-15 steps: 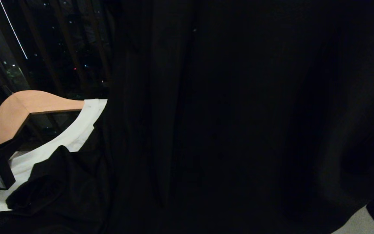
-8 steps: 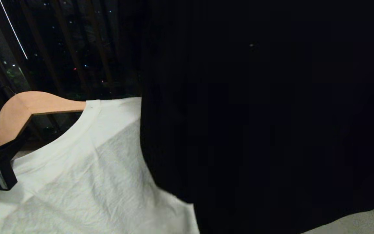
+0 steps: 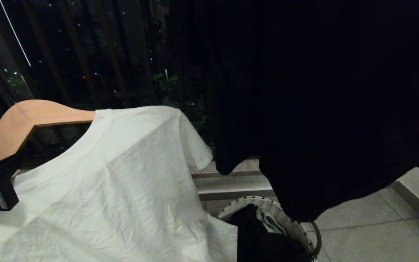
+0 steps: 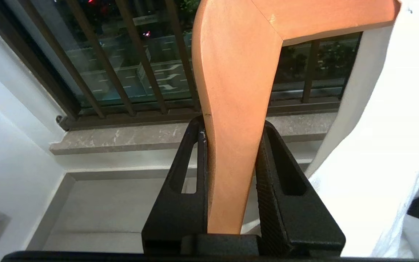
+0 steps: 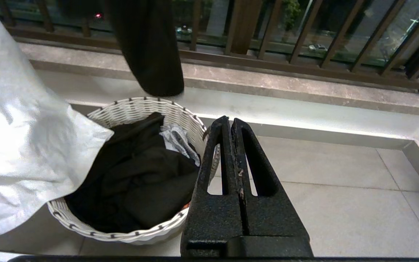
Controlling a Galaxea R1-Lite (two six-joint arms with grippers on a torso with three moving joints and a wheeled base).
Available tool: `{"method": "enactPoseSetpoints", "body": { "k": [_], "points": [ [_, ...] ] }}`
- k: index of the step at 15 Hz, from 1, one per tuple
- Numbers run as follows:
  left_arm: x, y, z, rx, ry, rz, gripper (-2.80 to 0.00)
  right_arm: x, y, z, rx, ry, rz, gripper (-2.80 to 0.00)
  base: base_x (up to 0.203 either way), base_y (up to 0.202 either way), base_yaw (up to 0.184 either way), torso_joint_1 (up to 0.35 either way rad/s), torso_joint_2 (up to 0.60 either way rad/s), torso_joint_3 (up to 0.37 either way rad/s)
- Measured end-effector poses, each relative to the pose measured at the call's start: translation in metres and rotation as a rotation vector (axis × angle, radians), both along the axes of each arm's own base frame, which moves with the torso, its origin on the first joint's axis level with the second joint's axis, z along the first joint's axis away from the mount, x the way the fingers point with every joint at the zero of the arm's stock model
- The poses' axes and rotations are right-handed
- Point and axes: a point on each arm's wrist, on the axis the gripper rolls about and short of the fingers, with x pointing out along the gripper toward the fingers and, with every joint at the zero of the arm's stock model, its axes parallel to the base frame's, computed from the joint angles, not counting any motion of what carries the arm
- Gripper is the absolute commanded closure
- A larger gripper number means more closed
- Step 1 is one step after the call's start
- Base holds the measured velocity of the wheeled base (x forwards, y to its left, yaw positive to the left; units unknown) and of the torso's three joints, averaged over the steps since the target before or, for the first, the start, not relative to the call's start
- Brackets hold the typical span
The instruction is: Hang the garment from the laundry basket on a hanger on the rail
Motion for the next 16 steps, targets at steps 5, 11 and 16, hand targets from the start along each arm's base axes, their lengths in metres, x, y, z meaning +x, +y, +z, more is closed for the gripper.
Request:
{"method": "enactPoseSetpoints", "body": {
  "k": [5,11,16],
  "points": [
    [0.0012,-0.0003,-0.0005,0.003,0.005,0.0,0.0,0.0,0.0,-0.0001,-0.002,0.0,0.0,0.0,0.0,0.0,0.0,0.0,0.0,0.0],
    [0.0026,-0.0007,-0.0013,0.005,0.012,0.0,0.0,0.0001,0.0,-0.0002,-0.001,0.0,0.0,0.0,0.0,0.0,0.0,0.033,-0.23,-0.192],
    [0.0023,-0.0004,0.003,0.001,-0.006,0.006,0.0,0.0,0.0,-0.0001,-0.002,0.0,0.0,0.0,0.0,0.0,0.0,0.115,-0.45,-0.346]
  ]
}}
